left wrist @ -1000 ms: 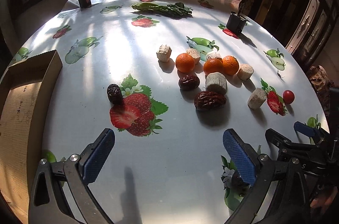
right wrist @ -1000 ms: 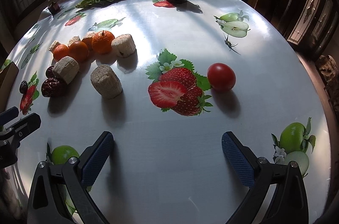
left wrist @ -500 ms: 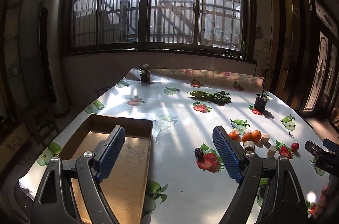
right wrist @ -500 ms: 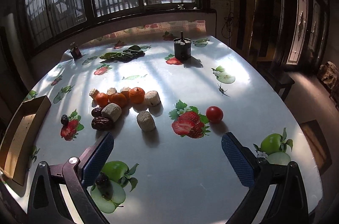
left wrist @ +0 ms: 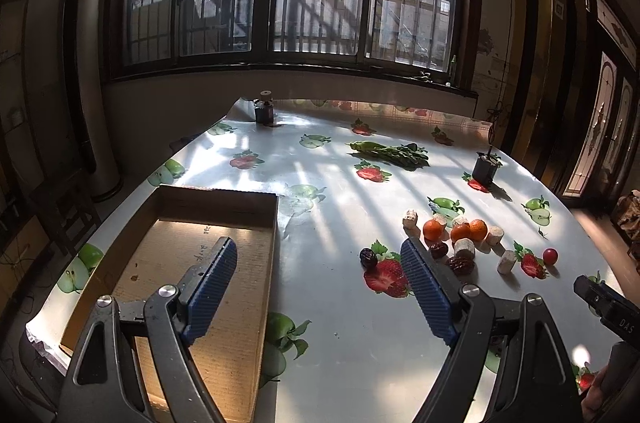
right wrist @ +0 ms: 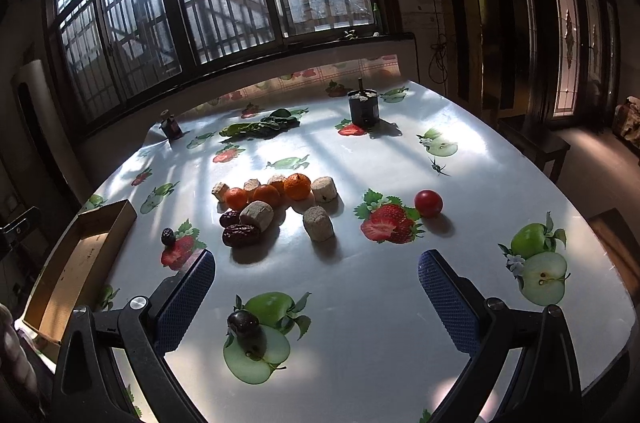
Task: Organize fruits
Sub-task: 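Move both tools toward the cluster of fruit on the table, then grasp the large red date with the left tool while the right grasps a beige round piece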
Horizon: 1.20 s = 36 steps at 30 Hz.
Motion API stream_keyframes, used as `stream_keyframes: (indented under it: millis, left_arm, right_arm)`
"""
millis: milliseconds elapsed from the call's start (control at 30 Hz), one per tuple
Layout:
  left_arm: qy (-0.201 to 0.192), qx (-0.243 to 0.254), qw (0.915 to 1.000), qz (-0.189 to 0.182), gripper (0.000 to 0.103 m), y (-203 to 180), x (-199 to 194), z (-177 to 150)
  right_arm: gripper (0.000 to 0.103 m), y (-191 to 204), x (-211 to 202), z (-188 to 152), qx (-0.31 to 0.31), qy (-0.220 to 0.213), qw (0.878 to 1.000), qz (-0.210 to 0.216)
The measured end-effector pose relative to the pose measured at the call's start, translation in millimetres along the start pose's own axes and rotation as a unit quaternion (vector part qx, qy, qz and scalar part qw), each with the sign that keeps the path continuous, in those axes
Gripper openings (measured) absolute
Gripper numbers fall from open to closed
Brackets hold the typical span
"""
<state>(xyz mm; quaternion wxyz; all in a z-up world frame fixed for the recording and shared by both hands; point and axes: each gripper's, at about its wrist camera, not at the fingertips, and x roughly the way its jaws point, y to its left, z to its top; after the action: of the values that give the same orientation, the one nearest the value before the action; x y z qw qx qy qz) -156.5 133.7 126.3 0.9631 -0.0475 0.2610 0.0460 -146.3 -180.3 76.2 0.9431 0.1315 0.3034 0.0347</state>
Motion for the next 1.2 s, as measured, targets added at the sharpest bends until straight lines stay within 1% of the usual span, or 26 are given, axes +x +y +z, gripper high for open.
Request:
stream_keyframes:
  millis: [100,167,233,433,467,500,533,600,667,700,767,833,900,967,1067,1133,1200]
  left_arm:
    - [0.016,-0.003,0.9998,-0.007,0.084,-1.4,6.8,-4.9]
    - [0.029,-0.001,0.9995,-0.011,0.084,-4.8,12.2,-8.7]
    - [0.038,0.001,0.9992,-0.013,0.084,-7.9,15.9,-11.8]
    - [0.057,0.003,0.9981,-0.022,0.084,-13.3,24.3,-17.2]
    - [0.062,0.003,0.9978,-0.025,0.084,-13.7,26.1,-17.0]
    - [0.064,0.003,0.9976,-0.028,0.084,-14.6,26.9,-17.6]
    - [0.066,0.004,0.9974,-0.030,0.084,-16.4,27.7,-17.9]
    - [0.069,0.013,0.9970,-0.034,0.084,-22.9,29.6,-17.0]
    - [0.074,0.020,0.9962,-0.042,0.084,-30.2,31.8,-14.2]
    - [0.077,0.021,0.9957,-0.047,0.084,-33.4,33.2,-12.0]
    - [0.084,0.022,0.9948,-0.054,0.084,-38.2,36.4,-5.4]
    - [0.092,0.031,0.9936,-0.057,0.084,-46.6,41.3,3.0]
    - [0.101,0.042,0.9921,-0.062,0.084,-57.9,48.4,12.0]
    - [0.108,0.047,0.9904,-0.073,0.084,-69.0,57.9,17.6]
    - [0.132,0.044,0.9858,-0.094,0.084,-88.7,83.0,19.4]
    - [0.149,0.034,0.9822,-0.109,0.084,-100.2,101.7,16.7]
    - [0.164,0.022,0.9781,-0.126,0.084,-109.9,118.8,11.9]
  right_arm:
    - [0.103,-15.3,-5.5,-7.0,0.044,0.001,0.999,0.008]
    - [0.103,-20.5,-8.2,-10.1,0.059,0.000,0.998,0.001]
    - [0.103,-21.0,-8.3,-11.5,0.058,0.004,0.998,-0.004]
    - [0.102,-13.5,-6.7,-5.9,0.031,0.006,0.999,-0.014]
    - [0.100,-10.4,-6.7,-3.1,0.021,0.005,1.000,-0.013]
    - [0.095,-6.9,-6.2,0.5,0.011,0.004,1.000,-0.014]
    - [0.091,-3.1,-5.0,5.5,-0.002,0.005,1.000,-0.014]
    - [0.079,6.3,0.9,20.2,-0.028,0.010,0.999,-0.014]
    - [0.074,14.2,10.9,40.9,-0.047,0.016,0.999,-0.005]
    - [0.074,15.2,17.0,52.3,-0.047,0.015,0.999,0.003]
    - [0.074,16.9,33.3,71.1,-0.053,0.014,0.998,0.007]
    - [0.074,18.7,55.8,80.1,-0.069,0.025,0.997,0.015]
    - [0.074,20.1,77.9,78.4,-0.088,0.030,0.996,0.004]
    - [0.074,16.3,96.1,69.2,-0.098,0.044,0.994,-0.006]
    - [0.074,1.3,109.8,55.3,-0.078,0.049,0.996,0.012]
    - [0.074,-8.8,116.0,49.7,-0.063,0.049,0.997,0.013]
    - [0.069,-16.2,119.8,50.8,-0.044,0.061,0.997,0.021]
